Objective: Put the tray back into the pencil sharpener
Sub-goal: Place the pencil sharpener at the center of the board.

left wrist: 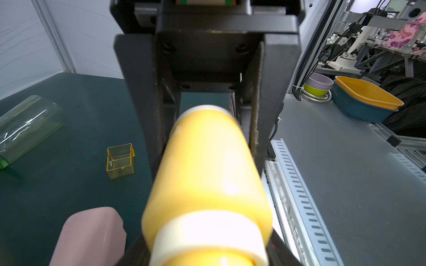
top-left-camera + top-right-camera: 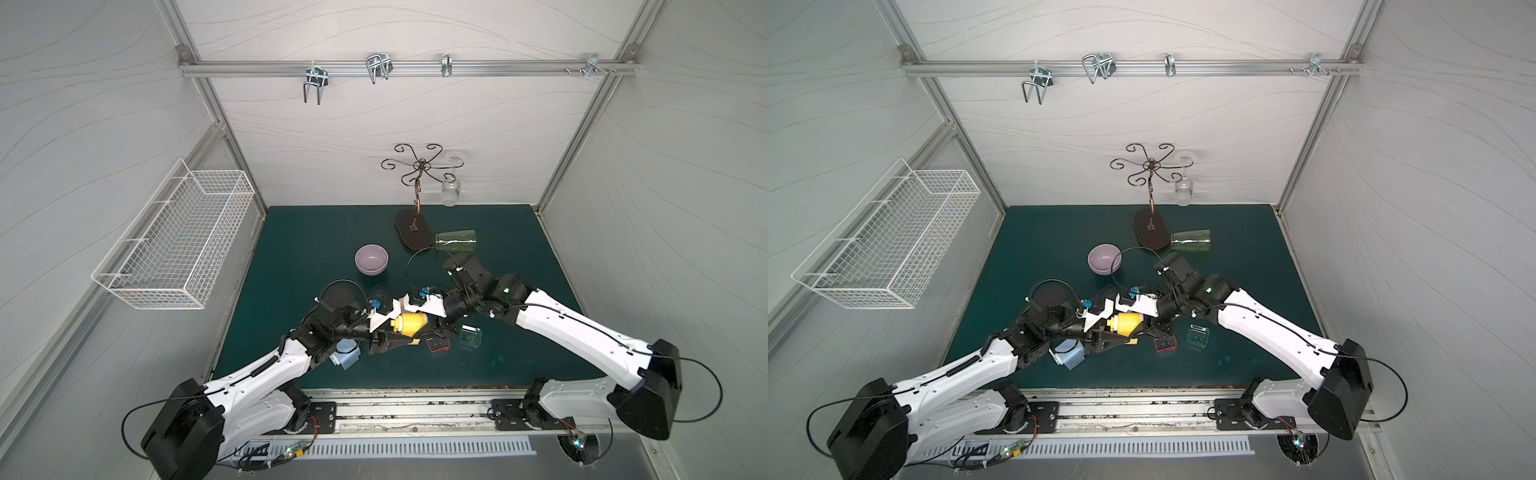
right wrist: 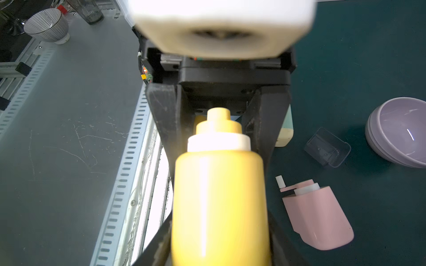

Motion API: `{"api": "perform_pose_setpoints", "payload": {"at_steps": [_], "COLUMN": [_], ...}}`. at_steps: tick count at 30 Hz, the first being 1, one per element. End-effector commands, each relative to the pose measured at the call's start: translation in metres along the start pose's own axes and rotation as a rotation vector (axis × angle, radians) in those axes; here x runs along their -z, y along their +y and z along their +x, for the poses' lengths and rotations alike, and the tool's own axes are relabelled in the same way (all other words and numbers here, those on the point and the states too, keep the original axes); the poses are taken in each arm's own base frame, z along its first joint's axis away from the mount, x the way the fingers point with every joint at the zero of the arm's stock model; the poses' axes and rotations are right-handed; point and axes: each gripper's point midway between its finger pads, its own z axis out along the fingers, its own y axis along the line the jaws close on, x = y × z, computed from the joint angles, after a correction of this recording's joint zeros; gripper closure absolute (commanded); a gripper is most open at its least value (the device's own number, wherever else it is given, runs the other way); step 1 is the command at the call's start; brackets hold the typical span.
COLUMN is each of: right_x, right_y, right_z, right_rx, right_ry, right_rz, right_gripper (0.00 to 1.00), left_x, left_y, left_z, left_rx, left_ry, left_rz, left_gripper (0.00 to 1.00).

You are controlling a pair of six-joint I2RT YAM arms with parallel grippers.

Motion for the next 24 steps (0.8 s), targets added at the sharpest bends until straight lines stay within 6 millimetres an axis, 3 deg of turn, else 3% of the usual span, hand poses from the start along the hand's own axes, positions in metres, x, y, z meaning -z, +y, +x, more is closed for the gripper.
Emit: {"api": "perform_pose_setpoints", "payload": {"at_steps": [1, 3, 5, 11, 17, 22, 24], "right_x": [-0.002, -0.003, -0.002, 0.003, -0.016, -0.059, -0.075], "right_y": [0.016, 0.017, 0.018, 0.013, 0.001, 0.002, 0.004], "right_z": [-0.009, -0.008, -0.007, 0.012, 0.066, 0.082, 0.082], "right_rx": [-0.005, -0.006, -0.002, -0.001, 0.025, 0.163, 0.213], "right_ry": [-0.022, -0.019, -0.018, 0.015, 0.133, 0.204, 0.212], "right_rz": [-0.096, -0.104, -0.104, -0.05, 0.025, 0.027, 0.021], "right_gripper": [0.86, 0.95, 0.96, 0.98, 1.0, 1.0, 1.0], "left_x": [0.001, 0.002, 0.005, 0.035, 0.087, 0.167, 0.181], "left_y": [0.013, 0.017, 0.021, 0.014, -0.006, 0.042, 0.051], "left_z": [-0.034, -0.033, -0.033, -0.031, -0.036, -0.052, -0.053], "left_rx": [-0.071, -0.052, -0.038, -0.033, 0.0, 0.251, 0.307], "left_ry": [-0.064, -0.061, -0.06, -0.039, -0.038, -0.241, -0.277], "left_rz": [-0.055, -0.081, -0.115, -0.213, -0.409, -0.948, -1.037], "left_gripper": [0.95, 0.66, 0.02, 0.0, 0.0, 0.0, 0.0]}}
